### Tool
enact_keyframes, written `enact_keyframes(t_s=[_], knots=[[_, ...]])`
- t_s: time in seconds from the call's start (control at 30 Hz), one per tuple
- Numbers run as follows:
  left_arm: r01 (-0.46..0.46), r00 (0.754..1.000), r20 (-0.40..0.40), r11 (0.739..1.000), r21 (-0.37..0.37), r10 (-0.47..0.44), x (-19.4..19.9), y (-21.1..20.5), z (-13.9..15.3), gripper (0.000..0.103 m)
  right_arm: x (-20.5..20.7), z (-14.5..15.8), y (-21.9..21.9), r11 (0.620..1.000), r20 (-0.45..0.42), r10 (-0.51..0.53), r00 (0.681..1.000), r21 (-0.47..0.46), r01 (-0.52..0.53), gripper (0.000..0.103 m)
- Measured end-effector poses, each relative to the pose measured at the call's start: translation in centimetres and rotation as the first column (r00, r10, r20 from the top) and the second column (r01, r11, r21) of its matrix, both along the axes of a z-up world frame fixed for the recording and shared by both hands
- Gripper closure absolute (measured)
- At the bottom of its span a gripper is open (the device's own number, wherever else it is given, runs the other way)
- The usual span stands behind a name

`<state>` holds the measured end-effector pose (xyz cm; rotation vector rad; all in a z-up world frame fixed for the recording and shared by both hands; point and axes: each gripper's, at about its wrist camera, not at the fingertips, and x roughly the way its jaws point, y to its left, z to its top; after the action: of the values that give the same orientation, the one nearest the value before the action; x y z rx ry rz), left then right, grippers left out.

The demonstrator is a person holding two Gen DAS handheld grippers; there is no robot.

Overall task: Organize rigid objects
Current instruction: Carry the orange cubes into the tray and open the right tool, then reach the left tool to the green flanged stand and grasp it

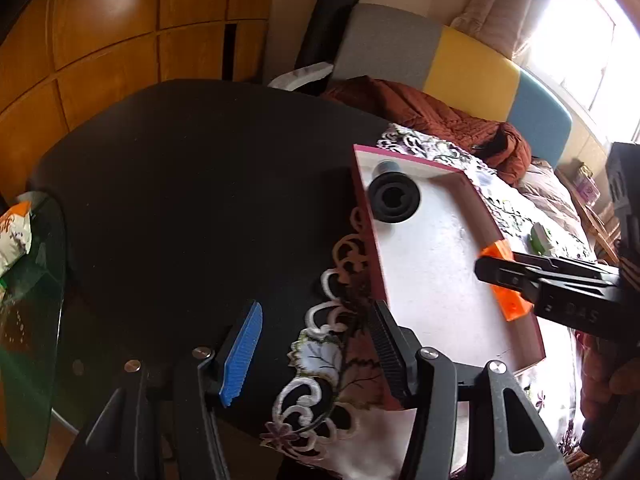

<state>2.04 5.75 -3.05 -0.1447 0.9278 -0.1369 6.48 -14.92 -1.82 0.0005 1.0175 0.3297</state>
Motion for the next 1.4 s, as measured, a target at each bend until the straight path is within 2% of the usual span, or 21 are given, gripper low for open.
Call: enact_keyframes(t_s=[0.13, 0.23, 0.37, 0.43, 0.57, 0.9, 1.03, 1.4], knots=[[-0.025, 1.0, -0.014, 1.0, -0.007, 0.025, 0.2, 1.1, -0.6, 0.047, 2.6, -1.9, 1.8, 1.0, -0.035, -0.021, 0.999, 0.008, 0.021, 0.061], [-0.028, 0.999, -0.025, 1.0, -0.007, 0.028, 0.4, 1.2, -0.9, 0.047, 4.5, -3.0, 2.5, 0.997, -0.063, -0.045, 0.997, 0.058, 0.049, 0.061], [-0.025, 0.999, -0.028, 1.0, -0.003, 0.025, 0.5, 1.2, -1.1, 0.047, 5.2, -3.5, 2.8, 0.994, -0.074, -0.054, 0.996, 0.09, 0.061, 0.06], [-0.029, 0.999, -0.029, 1.0, -0.002, 0.029, 0.6, 1.1, -1.2, 0.047, 4.7, -3.2, 2.8, 0.995, -0.061, -0.047, 0.997, 0.088, 0.053, 0.06], [-0.027, 0.999, -0.027, 1.0, 0.0, 0.027, 0.6, 0.7, -1.1, 0.047, 3.3, -2.4, 2.2, 0.995, -0.036, -0.043, 0.998, 0.092, 0.047, 0.052], [0.009, 1.0, 0.009, 1.0, 0.024, -0.009, -0.3, -0.8, 0.4, 0.047, -0.3, -0.5, 0.9, 0.998, 0.063, -0.047, 0.997, 0.044, 0.044, 0.048], [0.03, 0.999, 0.024, 0.999, 0.036, -0.031, -0.6, -1.6, 1.1, 0.047, -1.6, 0.6, 0.1, 0.998, 0.117, -0.054, 0.992, 0.017, 0.053, 0.043], [0.105, 0.993, 0.049, 0.993, 0.062, -0.108, -1.3, -4.3, 2.4, 0.047, -3.9, 3.0, -4.8, 0.989, 0.202, -0.146, 0.968, 0.014, 0.146, 0.037]])
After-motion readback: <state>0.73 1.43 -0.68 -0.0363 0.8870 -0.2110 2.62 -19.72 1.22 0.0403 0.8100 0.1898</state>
